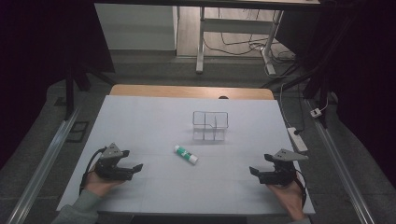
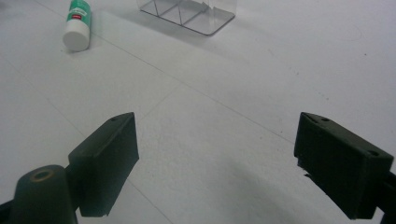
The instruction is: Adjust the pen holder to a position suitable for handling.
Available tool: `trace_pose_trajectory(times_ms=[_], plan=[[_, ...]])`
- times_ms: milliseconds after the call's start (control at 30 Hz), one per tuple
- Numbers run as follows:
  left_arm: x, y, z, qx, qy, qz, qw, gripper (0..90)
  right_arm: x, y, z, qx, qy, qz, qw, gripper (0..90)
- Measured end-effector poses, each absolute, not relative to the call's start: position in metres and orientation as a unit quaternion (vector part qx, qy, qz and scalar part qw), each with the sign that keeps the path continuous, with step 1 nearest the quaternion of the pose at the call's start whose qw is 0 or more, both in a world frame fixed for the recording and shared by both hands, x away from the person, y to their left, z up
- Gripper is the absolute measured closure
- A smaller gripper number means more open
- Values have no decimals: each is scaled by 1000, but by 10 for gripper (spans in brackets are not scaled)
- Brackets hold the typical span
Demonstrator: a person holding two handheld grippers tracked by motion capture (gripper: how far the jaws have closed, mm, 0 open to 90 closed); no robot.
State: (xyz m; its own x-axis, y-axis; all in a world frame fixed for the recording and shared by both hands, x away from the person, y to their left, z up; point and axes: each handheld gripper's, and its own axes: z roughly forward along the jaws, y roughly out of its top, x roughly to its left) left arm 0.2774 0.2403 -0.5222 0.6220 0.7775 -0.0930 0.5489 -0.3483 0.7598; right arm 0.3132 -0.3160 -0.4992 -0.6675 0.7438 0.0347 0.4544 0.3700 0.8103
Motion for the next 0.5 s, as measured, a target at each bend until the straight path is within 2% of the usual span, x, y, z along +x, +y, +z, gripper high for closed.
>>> trace_pose_trajectory(times_ms=[500], plan=[[275,242,-520,809,400,146,405,182,316,-314,-502,372,814,411,172,144]])
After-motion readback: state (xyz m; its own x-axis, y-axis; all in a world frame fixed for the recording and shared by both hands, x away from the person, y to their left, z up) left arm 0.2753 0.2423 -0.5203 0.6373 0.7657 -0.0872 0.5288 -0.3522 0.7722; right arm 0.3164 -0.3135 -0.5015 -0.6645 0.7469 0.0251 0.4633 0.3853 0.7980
